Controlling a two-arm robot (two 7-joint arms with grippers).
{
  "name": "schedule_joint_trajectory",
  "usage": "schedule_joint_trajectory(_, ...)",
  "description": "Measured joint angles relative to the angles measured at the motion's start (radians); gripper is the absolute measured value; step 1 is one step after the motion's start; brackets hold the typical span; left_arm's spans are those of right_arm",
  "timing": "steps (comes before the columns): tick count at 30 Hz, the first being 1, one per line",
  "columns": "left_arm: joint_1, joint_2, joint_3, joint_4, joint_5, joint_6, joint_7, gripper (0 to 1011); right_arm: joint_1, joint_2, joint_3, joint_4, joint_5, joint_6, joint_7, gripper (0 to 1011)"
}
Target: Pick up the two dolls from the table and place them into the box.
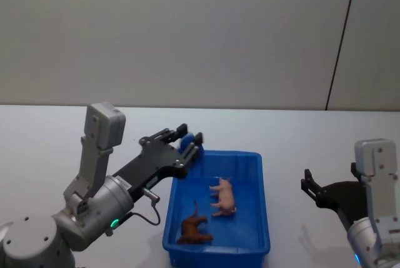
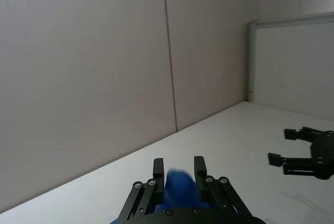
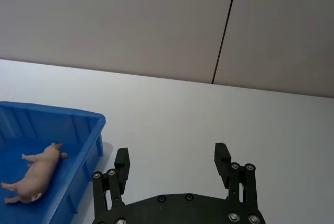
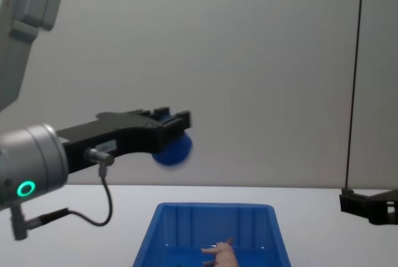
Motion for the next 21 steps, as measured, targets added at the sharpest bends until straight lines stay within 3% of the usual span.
schedule_joint_trajectory(9,-0.057,-0.032,0.009,0.064,-0.025,-0.019,-0.144,585,0.0,0.0,0.0,0.0,0.0,0.0,0.0,1001)
schedule_joint_trajectory(13,-0.09,-0.051,0.015,0.104,-0.04,-0.028,-0.214,745,0.0,0.0,0.0,0.0,0.0,0.0,0.0,1001)
schedule_joint_trajectory(21,-0.124,-0.072,0.023,0.147,-0.054,-0.039,-0.288,973,0.0,0.0,0.0,0.0,0.0,0.0,0.0,1001)
